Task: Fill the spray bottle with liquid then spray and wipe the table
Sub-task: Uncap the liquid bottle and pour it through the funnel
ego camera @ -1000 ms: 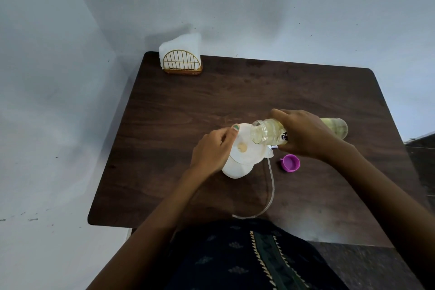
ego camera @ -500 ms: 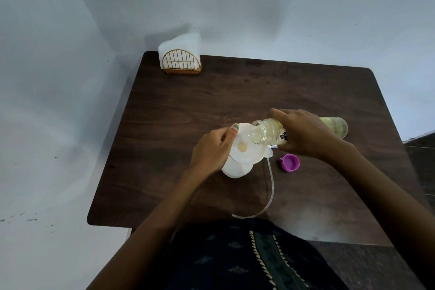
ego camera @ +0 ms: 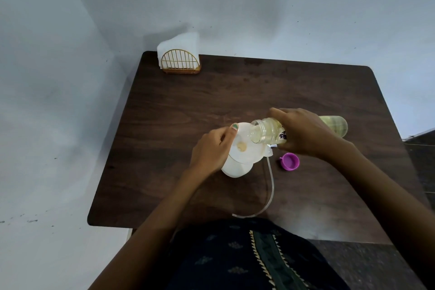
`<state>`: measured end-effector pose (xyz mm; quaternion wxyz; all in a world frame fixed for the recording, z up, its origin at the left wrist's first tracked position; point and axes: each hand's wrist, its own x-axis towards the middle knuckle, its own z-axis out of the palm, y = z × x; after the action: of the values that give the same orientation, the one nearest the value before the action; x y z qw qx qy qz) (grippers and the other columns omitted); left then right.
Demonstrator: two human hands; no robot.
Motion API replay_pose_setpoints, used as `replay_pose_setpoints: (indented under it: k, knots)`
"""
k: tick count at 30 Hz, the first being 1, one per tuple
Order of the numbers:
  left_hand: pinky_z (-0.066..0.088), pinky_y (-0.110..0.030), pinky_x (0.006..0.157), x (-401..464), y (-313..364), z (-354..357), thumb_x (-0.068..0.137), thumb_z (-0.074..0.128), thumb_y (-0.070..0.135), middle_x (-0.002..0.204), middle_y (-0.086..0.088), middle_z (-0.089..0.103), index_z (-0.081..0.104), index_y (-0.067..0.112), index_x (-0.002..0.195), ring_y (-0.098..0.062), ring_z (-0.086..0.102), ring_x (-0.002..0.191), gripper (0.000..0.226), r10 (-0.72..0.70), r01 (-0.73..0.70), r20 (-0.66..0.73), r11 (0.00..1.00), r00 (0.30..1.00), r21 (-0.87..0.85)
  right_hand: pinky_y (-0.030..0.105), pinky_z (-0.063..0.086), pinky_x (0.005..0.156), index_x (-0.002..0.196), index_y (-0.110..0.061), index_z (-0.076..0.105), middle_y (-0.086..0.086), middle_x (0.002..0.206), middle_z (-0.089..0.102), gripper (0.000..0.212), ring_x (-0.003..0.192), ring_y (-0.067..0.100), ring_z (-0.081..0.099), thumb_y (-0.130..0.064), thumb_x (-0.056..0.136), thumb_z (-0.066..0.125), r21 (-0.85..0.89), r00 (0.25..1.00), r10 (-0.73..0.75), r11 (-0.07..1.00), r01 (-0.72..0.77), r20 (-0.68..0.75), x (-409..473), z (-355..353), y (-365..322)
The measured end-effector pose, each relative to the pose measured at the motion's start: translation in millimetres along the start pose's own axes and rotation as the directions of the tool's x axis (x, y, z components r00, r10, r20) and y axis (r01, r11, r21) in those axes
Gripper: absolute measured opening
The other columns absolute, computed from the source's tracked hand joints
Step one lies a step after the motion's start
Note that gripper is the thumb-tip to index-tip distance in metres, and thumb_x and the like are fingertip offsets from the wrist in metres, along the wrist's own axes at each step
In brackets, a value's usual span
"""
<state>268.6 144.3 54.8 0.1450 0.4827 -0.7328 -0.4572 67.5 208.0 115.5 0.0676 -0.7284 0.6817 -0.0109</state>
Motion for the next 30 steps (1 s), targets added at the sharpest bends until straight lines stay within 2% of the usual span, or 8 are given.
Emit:
replay_pose_setpoints:
  k: [5,12,17,22,26,30]
  knots:
    - [0.047,-0.037,0.065,-0.1,0.8,-0.1,0.097,0.033,0.056,0.067,0.006,0.060,0.064,0.021,0.081,-0.018,0.062,0.072,0.049,0.000,0.001,-0.004,1.000,1.000,0.009,0.035,0.048,0.060,0.103,-0.014,0.053,0.003,0.087,0.066,0.044,0.076,0.027,0.061,-0.021,0.068,0.077,0.002,1.000,0.001,1.000,-0.001,0.003,-0.8,-1.6,-1.2]
    - [0.046,-0.037,0.064,-0.6,1.0,-0.1,0.097,0.033,0.056,0.063,0.006,0.058,0.063,0.023,0.080,-0.018,0.062,0.070,0.048,0.001,-0.001,0.000,1.000,1.000,0.011,0.039,0.052,0.063,0.106,-0.015,0.052,0.002,0.087,0.066,0.045,0.076,0.025,0.062,-0.021,0.069,0.077,0.001,1.000,0.005,1.000,-0.005,0.019,-1.3,-4.2,-3.1]
    - [0.044,-0.035,0.062,-1.2,2.1,-0.5,0.097,0.033,0.055,0.062,0.006,0.057,0.061,0.021,0.076,-0.018,0.062,0.069,0.049,0.006,-0.006,0.000,1.000,1.000,0.010,0.037,0.050,0.063,0.107,-0.015,0.052,0.003,0.088,0.066,0.044,0.077,0.025,0.062,-0.021,0.070,0.076,-0.005,1.000,0.004,1.000,-0.004,0.020,-2.0,-5.2,-3.1]
    - [0.043,-0.033,0.061,-1.9,2.6,-0.5,0.098,0.032,0.054,0.066,0.005,0.059,0.064,0.023,0.083,-0.018,0.062,0.070,0.047,0.011,-0.011,0.012,1.000,1.000,0.015,0.031,0.043,0.059,0.105,-0.014,0.052,0.003,0.087,0.066,0.042,0.077,0.025,0.061,-0.021,0.071,0.075,-0.014,1.000,-0.003,1.000,0.003,0.017,-2.2,-5.0,-3.1]
    - [0.041,-0.030,0.059,-2.5,3.4,-1.2,0.098,0.032,0.053,0.063,0.006,0.057,0.057,0.027,0.072,-0.018,0.062,0.069,0.045,0.015,-0.016,0.006,1.000,1.000,0.016,0.034,0.049,0.061,0.106,-0.015,0.052,0.002,0.087,0.066,0.043,0.076,0.024,0.062,-0.021,0.070,0.076,-0.011,1.000,0.000,1.000,0.000,0.020,-2.0,-5.2,-3.5]
    - [0.041,-0.030,0.060,-2.0,2.8,-1.0,0.098,0.032,0.054,0.064,0.008,0.057,0.060,0.027,0.076,-0.016,0.062,0.070,0.045,0.011,-0.011,0.009,1.000,1.000,0.012,0.032,0.046,0.060,0.105,-0.015,0.052,0.003,0.087,0.066,0.042,0.076,0.025,0.062,-0.021,0.071,0.076,-0.015,1.000,-0.001,1.000,0.001,0.019,-1.8,-4.9,-3.1]
